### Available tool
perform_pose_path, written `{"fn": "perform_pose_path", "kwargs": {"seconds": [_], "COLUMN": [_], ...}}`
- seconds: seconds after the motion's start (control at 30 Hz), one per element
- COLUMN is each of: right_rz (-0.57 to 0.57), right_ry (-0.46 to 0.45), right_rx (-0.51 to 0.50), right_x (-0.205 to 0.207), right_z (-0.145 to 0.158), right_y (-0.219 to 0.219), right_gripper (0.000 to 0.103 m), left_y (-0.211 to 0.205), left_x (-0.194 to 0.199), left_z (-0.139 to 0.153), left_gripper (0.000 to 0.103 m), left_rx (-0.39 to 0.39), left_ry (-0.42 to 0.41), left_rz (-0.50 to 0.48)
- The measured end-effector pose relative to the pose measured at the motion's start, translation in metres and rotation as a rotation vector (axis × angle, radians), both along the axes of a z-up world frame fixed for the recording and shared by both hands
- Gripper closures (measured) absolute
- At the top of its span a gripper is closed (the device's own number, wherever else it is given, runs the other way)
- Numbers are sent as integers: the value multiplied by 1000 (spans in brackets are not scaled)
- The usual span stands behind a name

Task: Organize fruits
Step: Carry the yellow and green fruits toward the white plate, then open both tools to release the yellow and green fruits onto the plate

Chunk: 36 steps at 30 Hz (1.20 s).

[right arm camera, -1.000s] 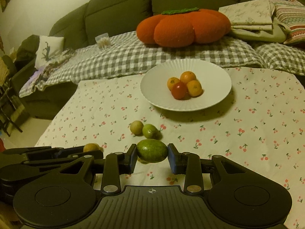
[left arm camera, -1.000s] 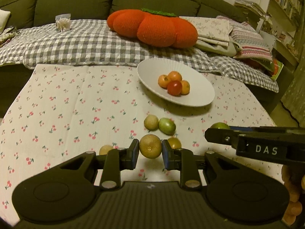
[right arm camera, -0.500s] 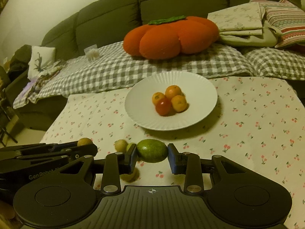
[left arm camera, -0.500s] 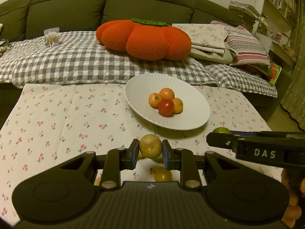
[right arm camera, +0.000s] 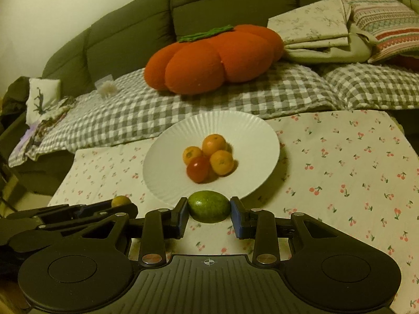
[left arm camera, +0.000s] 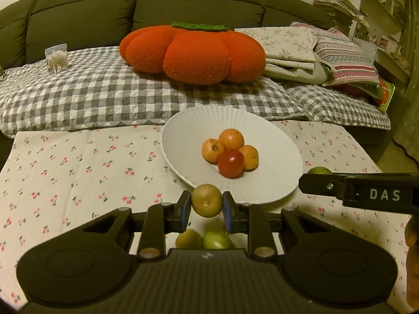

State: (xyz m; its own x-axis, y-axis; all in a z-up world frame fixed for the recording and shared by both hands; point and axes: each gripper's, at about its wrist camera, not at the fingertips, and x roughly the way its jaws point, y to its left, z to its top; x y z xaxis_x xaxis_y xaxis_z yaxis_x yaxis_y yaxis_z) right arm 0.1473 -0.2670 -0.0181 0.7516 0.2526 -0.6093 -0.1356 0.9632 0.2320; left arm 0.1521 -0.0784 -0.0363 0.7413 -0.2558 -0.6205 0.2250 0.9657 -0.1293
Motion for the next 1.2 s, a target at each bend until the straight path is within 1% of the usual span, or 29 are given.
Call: {"fn": "perform_pose_path", "kwargs": {"seconds": [0.13,0.3,0.47,0.6,0.8,0.97,1.03,1.1,1.13,1.2], "right_rz": [-8,-13,-36,-43,-23,4,13,21,20,8], "right_ry": [0,-8,14,22,41,47,44,45,45,37], "right_rx": [-6,-13,26,24,-5,-42,-49,-49,-50,-38], "right_x": [14,33,52,63,72,75,75,74,73,72], "right_z": [-1,-2,-8,-13,-22,-30,-32,-32,-31,-29], "right_y": [-1,-2,-9,-11,-6,1,4,6,6,3], "right_gripper": [70,70,70,70,70,70,69,69,68,63], "left_y": [-6,-7,-11,-19,-23,-24,-23,-21,-20,-18], "left_x": [10,24,32,37,49,51,51,50,49,46], "left_z": [-1,-3,-12,-18,-26,-28,-28,-25,-24,-20], "left_gripper": [79,79,79,79,79,79,74,65,64,60], "left_rx": [23,20,26,45,62,79,75,69,68,72], "left_ry": [-28,-47,-44,-54,-48,-62,-65,-76,-84,-98], "left_rz": [-27,-53,-86,-122,-121,-119,-117,-116,-120,-124]}}
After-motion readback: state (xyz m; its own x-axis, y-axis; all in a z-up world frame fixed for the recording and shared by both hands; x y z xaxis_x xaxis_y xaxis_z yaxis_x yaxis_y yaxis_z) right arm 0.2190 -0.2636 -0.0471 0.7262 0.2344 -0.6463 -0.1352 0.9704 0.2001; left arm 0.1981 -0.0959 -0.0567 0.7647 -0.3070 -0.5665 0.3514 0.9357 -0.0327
